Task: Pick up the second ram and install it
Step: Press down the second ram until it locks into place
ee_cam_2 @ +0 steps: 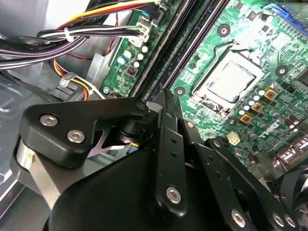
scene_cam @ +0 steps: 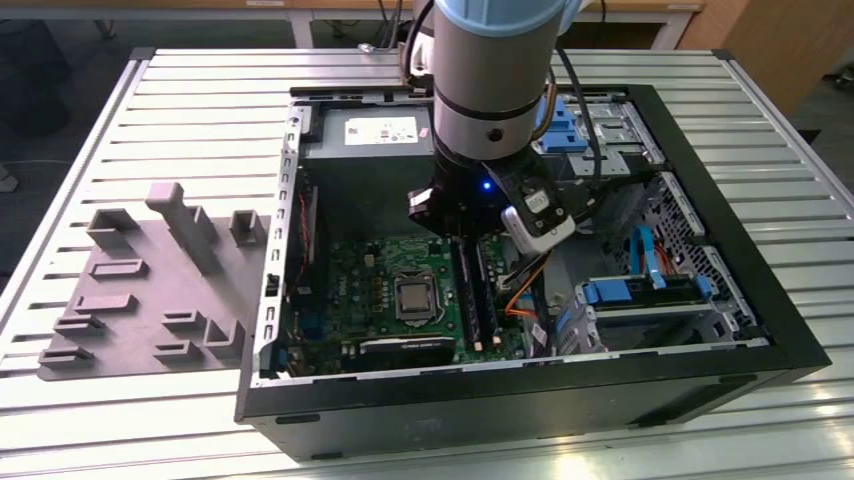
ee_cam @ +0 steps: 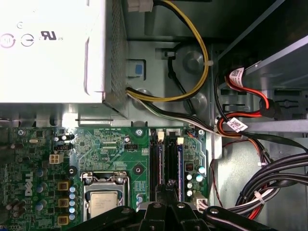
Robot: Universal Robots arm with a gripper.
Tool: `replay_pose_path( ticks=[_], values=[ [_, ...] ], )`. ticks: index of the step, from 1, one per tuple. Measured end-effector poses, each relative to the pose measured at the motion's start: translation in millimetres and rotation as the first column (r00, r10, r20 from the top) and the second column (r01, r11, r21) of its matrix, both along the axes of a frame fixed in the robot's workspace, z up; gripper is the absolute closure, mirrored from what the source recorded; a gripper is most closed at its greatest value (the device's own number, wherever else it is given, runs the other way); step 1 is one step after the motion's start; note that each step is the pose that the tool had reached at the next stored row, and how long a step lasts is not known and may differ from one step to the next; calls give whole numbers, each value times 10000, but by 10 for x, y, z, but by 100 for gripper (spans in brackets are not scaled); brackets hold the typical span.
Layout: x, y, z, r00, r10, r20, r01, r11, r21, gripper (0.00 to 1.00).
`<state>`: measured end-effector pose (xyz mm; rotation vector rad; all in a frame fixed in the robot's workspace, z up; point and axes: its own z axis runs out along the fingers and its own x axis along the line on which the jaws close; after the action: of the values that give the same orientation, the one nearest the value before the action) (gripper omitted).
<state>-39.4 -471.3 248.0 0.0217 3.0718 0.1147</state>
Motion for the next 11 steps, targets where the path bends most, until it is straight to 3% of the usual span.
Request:
replay_pose_path(
  ticks=[2, 4, 11],
  values=[
    [0, 4, 0, 10000, 0, 0, 0, 10000, 0, 89],
    [0, 39, 0, 10000, 1, 0, -1, 10000, 0, 89],
    [-1, 60, 0, 10000, 1, 0, -1, 10000, 0, 89]
  ],
)
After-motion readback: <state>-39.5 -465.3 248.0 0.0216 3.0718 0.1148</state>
